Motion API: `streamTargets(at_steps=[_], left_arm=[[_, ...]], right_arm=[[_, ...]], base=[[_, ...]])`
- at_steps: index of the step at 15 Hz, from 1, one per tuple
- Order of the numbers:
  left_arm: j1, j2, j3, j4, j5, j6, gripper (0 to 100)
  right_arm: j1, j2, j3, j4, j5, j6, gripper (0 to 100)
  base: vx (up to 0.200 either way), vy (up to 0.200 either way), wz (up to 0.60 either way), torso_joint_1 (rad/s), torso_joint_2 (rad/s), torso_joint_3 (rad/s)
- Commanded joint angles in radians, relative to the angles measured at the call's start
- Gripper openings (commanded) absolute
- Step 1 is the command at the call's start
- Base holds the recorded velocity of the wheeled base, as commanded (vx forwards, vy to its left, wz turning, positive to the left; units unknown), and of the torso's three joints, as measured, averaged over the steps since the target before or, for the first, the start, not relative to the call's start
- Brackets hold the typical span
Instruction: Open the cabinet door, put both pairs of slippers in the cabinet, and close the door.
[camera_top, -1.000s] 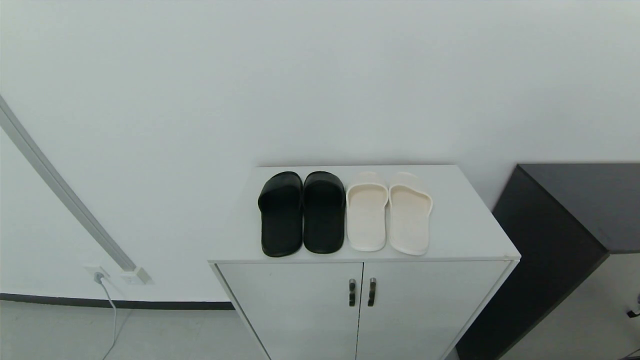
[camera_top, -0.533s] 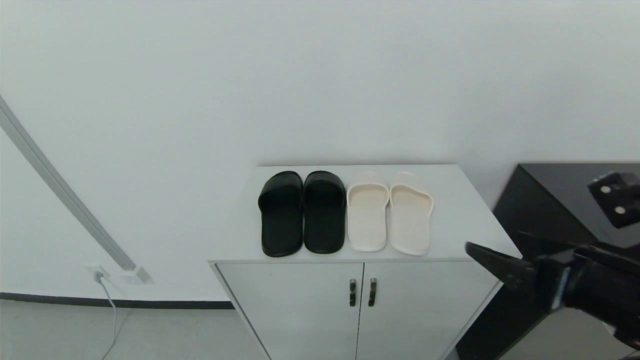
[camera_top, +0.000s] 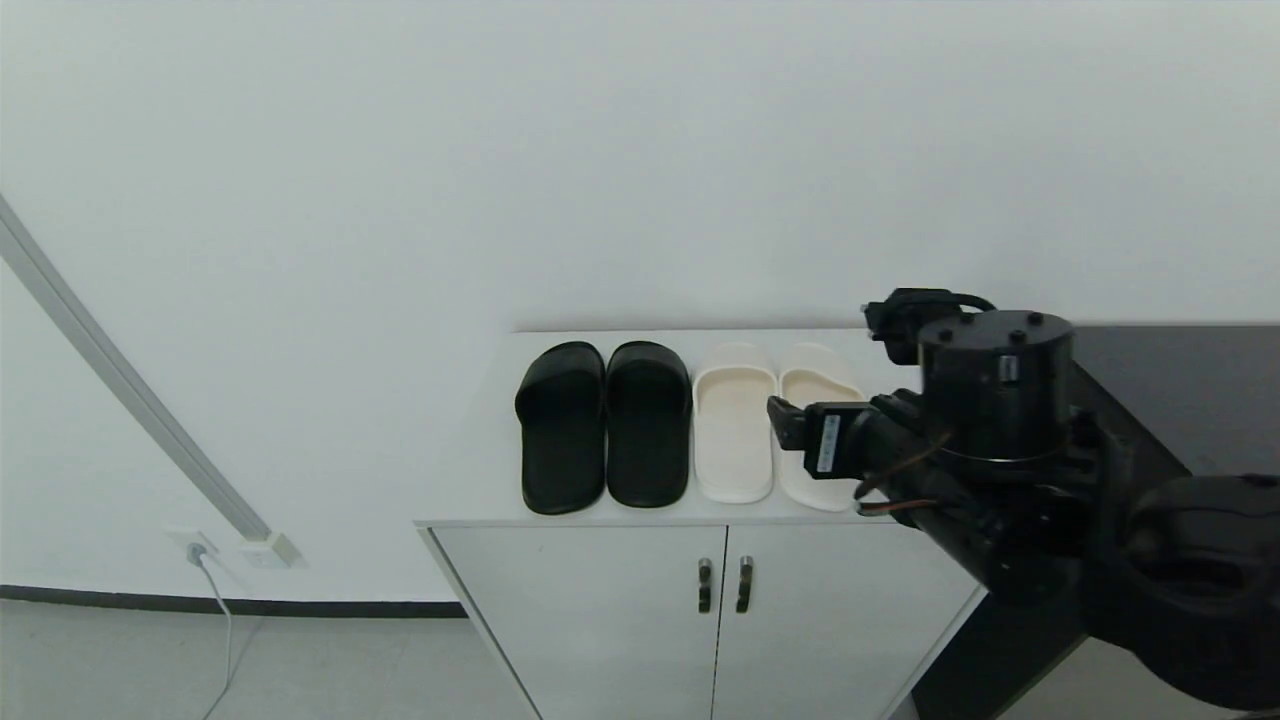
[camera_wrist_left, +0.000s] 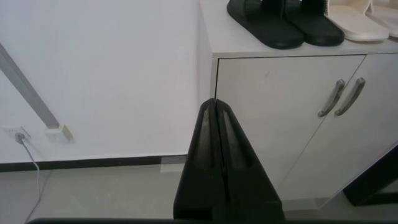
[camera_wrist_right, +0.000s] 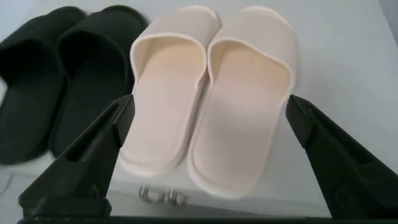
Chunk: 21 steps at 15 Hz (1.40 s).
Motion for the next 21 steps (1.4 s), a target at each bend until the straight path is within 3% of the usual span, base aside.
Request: streamTargets(at_steps=[1, 3, 9, 21], left_arm=[[0.0, 0.0, 0.0, 0.0, 0.0, 0.0, 0], [0.0, 0.0, 0.001, 0.0, 0.0, 0.0, 0], [0.0, 0.0, 0.001, 0.0, 0.0, -0.002, 0], [0.0, 0.0, 0.001, 0.0, 0.0, -0.002, 0]], right_arm=[[0.003, 0.165, -0.115, 0.001, -0.054, -0.001, 100], [0.003, 0.234, -0.182, 0.001, -0.123, -0.001, 100], [-0.022, 0.372, -0.319, 0.001, -0.157, -0.007, 100], [-0.132, 0.552, -0.596, -0.001, -0.155, -0.079, 100]], base=[[0.0, 0.0, 0.0, 0.0, 0.0, 0.0], [0.0, 0.0, 0.0, 0.0, 0.0, 0.0], [0.0, 0.0, 0.0, 0.0, 0.0, 0.0], [0.0, 0.0, 0.0, 0.0, 0.0, 0.0]])
